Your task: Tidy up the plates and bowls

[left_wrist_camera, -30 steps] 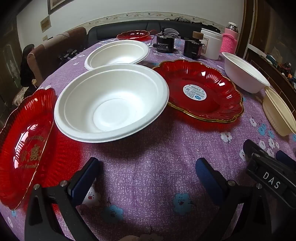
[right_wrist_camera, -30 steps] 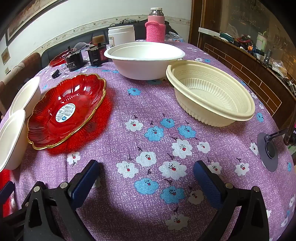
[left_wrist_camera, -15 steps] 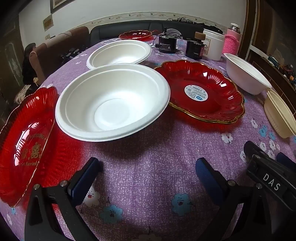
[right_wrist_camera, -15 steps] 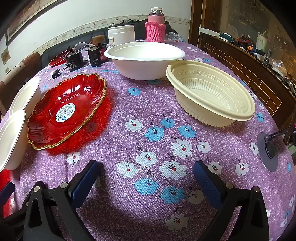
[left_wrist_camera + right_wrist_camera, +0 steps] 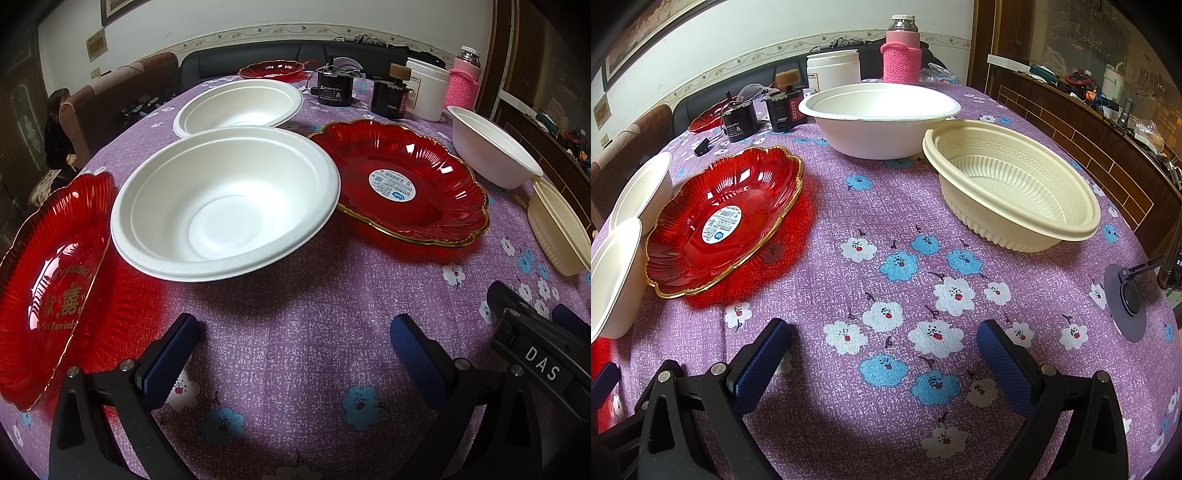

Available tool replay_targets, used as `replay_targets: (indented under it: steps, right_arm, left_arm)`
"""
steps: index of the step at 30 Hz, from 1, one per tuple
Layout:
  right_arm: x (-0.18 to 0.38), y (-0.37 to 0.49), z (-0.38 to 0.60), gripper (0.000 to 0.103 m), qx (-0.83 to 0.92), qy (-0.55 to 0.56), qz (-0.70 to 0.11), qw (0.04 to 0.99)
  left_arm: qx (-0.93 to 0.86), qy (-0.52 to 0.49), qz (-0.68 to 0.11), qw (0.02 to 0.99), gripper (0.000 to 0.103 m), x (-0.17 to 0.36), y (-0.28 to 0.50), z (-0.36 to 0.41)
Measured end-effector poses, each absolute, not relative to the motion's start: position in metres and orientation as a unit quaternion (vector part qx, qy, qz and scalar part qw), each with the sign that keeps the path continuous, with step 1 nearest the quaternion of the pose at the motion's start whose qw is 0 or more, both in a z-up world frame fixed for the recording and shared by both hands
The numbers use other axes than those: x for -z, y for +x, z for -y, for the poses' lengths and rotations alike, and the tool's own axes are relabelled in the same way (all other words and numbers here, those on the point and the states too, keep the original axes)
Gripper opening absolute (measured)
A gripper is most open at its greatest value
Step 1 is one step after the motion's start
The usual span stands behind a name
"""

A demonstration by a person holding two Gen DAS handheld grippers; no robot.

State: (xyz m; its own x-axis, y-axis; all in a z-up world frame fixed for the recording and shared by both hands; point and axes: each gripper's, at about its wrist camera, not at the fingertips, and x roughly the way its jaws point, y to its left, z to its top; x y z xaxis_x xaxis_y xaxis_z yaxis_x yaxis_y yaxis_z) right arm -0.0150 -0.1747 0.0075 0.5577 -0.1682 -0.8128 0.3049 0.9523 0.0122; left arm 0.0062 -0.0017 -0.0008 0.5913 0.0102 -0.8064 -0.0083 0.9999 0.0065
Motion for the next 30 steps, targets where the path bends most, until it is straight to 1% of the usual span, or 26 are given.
replay_targets:
  steps: [22,27,30]
  right_arm:
    - [-0.007,-0.014,0.176,0.102,0.141,0.081,-0.450,0.878]
    - [-0.006,-0.013,0.176,0.102,0.145,0.082,-0.450,0.877]
    - [-0.006,-0.012,0.176,0.102,0.147,0.081,-0.450,0.877]
  left_arm:
    - [-0.020,-0.007,-0.453,0.891,0.103,0.000,0.002,0.001]
    - [-0.013,0.000,-0.476,0.879,0.103,-0.001,-0.001,0.004]
    - [-0.013,0.000,-0.471,0.882,0.103,0.000,-0.010,0.006]
